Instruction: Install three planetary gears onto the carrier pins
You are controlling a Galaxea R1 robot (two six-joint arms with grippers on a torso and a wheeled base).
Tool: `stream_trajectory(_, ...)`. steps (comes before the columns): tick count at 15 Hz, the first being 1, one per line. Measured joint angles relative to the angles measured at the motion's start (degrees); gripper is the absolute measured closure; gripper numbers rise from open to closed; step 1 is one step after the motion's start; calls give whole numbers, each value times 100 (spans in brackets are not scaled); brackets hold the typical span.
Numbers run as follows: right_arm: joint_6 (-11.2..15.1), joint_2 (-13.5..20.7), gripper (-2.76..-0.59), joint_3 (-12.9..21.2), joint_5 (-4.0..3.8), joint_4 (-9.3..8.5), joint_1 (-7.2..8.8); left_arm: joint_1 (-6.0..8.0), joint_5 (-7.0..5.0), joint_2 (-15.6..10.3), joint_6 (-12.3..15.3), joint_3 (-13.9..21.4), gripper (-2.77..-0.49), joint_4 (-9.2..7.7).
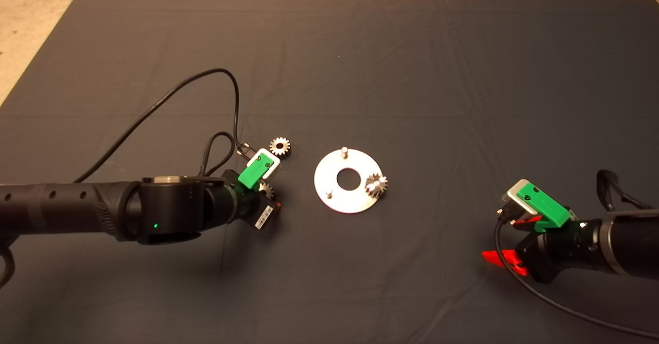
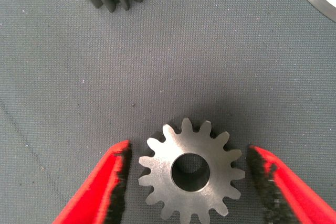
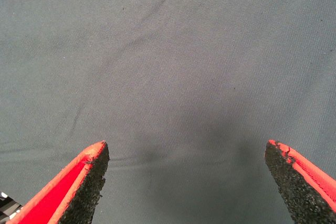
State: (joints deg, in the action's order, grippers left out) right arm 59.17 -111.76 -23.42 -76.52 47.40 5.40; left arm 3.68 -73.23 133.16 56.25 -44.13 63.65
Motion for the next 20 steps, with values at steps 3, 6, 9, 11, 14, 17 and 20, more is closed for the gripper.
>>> stream_trajectory(3, 0, 0, -220, 0, 0, -1, 0, 0, 0, -2, -2, 0, -124, 2)
stream_trajectory(6, 0, 0, -220, 0, 0, 0, 0, 0, 0, -5, -5, 0, -117, 2)
stream_trajectory(9, 0, 0, -220, 0, 0, -1, 0, 0, 11, -17, -2, 0, -105, 2)
stream_trajectory(11, 0, 0, -220, 0, -2, 1, 0, 0, 11, -17, -2, 0, -105, 2)
stream_trajectory(14, 0, 0, -220, 0, 0, -1, 0, 0, 9, -17, -5, 1, -98, 2)
stream_trajectory(17, 0, 0, -220, 0, 0, 1, 0, 0, 7, -28, -5, 22, -95, 2)
stream_trajectory(20, 0, 0, -220, 0, 0, 1, 0, -2, -23, -39, -5, 130, -90, -1)
